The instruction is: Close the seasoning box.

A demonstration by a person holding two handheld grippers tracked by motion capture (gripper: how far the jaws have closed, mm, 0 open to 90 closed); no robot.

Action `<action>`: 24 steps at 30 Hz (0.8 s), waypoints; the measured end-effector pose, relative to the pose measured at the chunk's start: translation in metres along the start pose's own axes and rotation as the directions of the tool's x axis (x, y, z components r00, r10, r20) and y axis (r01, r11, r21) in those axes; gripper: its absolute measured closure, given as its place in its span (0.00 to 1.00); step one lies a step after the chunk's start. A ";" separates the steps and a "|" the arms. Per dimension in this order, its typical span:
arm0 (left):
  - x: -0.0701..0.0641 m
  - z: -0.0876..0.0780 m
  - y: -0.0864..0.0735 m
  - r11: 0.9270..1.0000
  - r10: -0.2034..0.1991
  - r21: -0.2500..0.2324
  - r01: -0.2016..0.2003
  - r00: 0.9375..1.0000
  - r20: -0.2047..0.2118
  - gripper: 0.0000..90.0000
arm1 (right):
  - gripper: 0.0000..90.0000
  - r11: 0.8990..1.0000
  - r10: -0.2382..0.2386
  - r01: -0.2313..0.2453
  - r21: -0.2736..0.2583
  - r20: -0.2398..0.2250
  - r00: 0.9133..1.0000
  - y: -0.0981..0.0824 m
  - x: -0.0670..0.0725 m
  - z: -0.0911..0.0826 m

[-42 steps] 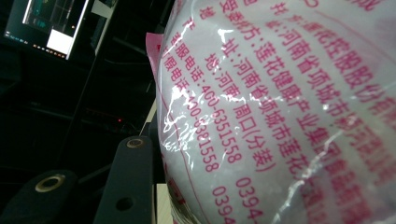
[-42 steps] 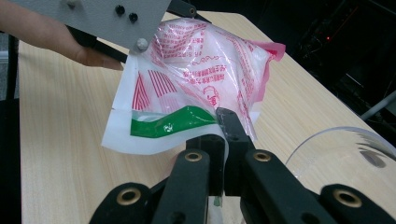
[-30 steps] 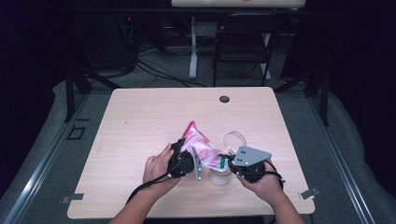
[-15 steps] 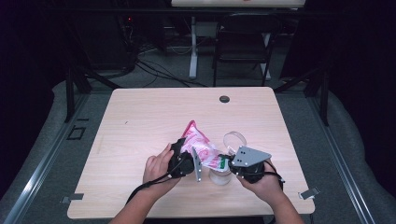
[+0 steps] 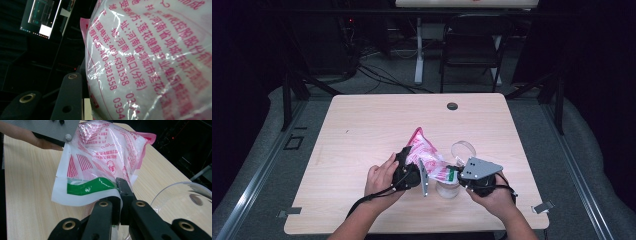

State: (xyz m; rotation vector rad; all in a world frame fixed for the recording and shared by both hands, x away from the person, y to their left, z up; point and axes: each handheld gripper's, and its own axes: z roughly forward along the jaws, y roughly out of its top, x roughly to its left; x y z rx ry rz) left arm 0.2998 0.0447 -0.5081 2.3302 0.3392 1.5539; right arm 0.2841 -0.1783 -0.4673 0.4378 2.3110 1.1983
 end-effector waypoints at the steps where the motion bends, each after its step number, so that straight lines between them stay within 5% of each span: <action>1: 0.000 0.000 0.000 1.000 0.001 -0.002 -0.001 1.000 -0.001 0.66 | 1.00 1.000 -0.001 0.001 0.001 0.001 1.000 0.000 0.000 0.000; 24: -0.001 -0.001 0.009 0.998 0.039 -0.043 -0.039 0.999 -0.007 0.66 | 1.00 1.000 0.025 -0.025 0.008 0.029 0.999 -0.008 0.002 -0.007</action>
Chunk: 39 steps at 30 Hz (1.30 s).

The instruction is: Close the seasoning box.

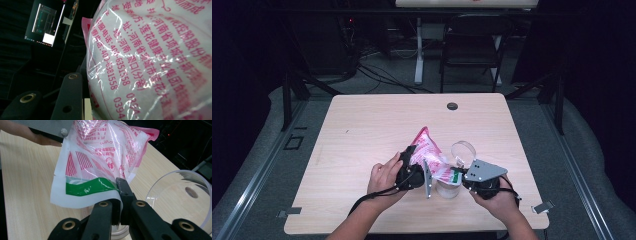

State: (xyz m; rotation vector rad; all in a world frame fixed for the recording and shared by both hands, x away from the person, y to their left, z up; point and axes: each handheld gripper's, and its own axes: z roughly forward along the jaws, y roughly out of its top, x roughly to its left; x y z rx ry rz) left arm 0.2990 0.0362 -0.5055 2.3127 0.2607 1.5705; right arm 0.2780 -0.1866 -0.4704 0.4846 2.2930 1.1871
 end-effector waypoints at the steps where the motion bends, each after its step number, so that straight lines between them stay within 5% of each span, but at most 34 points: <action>1: 0.000 0.000 0.000 1.000 0.000 0.001 0.000 1.000 -0.001 0.66 | 1.00 1.000 -0.003 0.003 0.006 0.004 1.000 0.000 0.000 0.000; 39: -0.004 -0.006 0.003 0.999 0.050 -0.020 -0.050 0.999 -0.020 0.67 | 1.00 1.000 0.016 -0.016 0.024 0.005 1.000 -0.008 0.003 -0.001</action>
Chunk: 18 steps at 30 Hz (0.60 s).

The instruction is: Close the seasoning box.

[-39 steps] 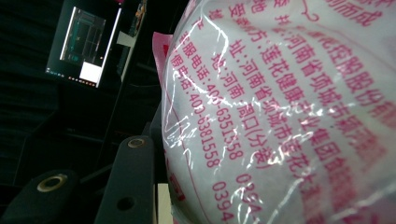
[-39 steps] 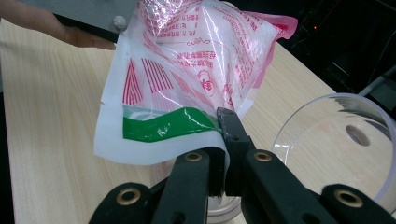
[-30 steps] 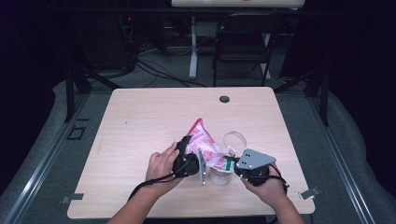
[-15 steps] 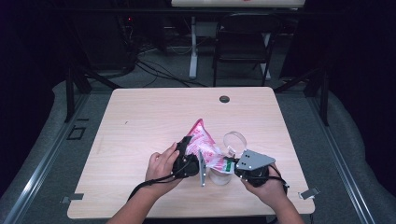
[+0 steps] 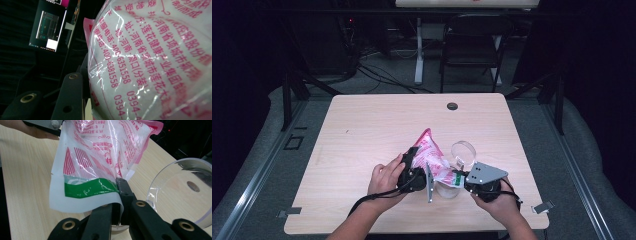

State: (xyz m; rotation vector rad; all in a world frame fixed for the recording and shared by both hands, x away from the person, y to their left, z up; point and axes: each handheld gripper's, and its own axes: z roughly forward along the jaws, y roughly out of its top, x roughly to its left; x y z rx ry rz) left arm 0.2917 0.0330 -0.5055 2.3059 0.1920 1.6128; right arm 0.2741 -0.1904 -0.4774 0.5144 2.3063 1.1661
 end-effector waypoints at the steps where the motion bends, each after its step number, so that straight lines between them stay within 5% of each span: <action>1: 0.000 0.000 0.000 1.000 0.000 -0.002 0.000 1.000 0.000 0.67 | 1.00 1.000 0.000 0.000 0.001 0.001 1.000 0.000 0.000 0.000; 18: 0.001 0.001 0.001 1.000 0.003 -0.003 -0.003 1.000 -0.006 0.67 | 0.99 1.000 0.010 -0.010 0.009 0.013 1.000 -0.004 -0.003 0.006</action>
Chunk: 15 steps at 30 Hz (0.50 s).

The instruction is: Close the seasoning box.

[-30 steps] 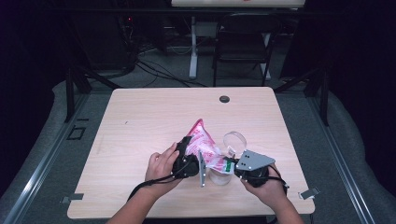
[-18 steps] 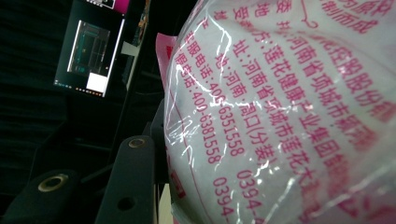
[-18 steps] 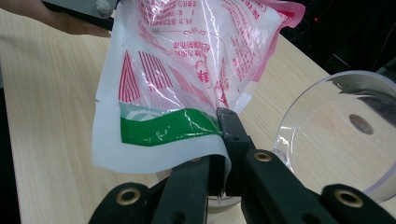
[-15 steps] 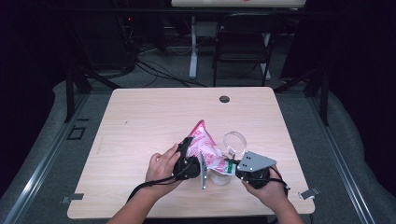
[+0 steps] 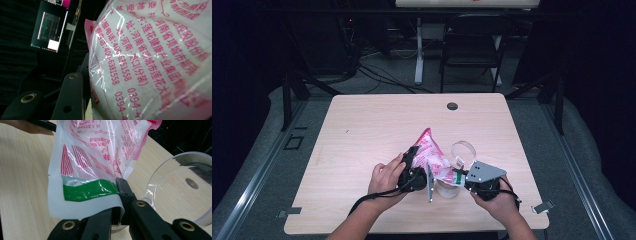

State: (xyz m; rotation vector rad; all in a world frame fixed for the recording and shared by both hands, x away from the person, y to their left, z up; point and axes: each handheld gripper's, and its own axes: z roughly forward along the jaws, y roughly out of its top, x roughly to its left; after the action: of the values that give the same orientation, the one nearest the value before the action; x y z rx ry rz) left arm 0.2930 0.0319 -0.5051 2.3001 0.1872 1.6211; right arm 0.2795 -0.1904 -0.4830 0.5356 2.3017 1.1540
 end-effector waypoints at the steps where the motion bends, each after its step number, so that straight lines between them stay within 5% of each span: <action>1: 0.000 0.000 0.000 1.000 -0.001 -0.002 0.001 1.000 -0.002 0.67 | 0.99 1.000 0.000 0.000 0.001 0.000 1.000 0.000 0.000 0.000; 15: 0.003 -0.001 0.001 1.000 0.008 -0.005 -0.008 1.000 -0.022 0.67 | 0.99 1.000 -0.003 0.003 0.001 0.007 1.000 0.001 -0.001 0.000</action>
State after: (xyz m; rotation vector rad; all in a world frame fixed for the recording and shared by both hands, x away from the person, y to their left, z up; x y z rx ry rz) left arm 0.2929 0.0323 -0.5016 2.2833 0.1793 1.6495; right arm 0.2803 -0.1900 -0.4822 0.5356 2.2960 1.1481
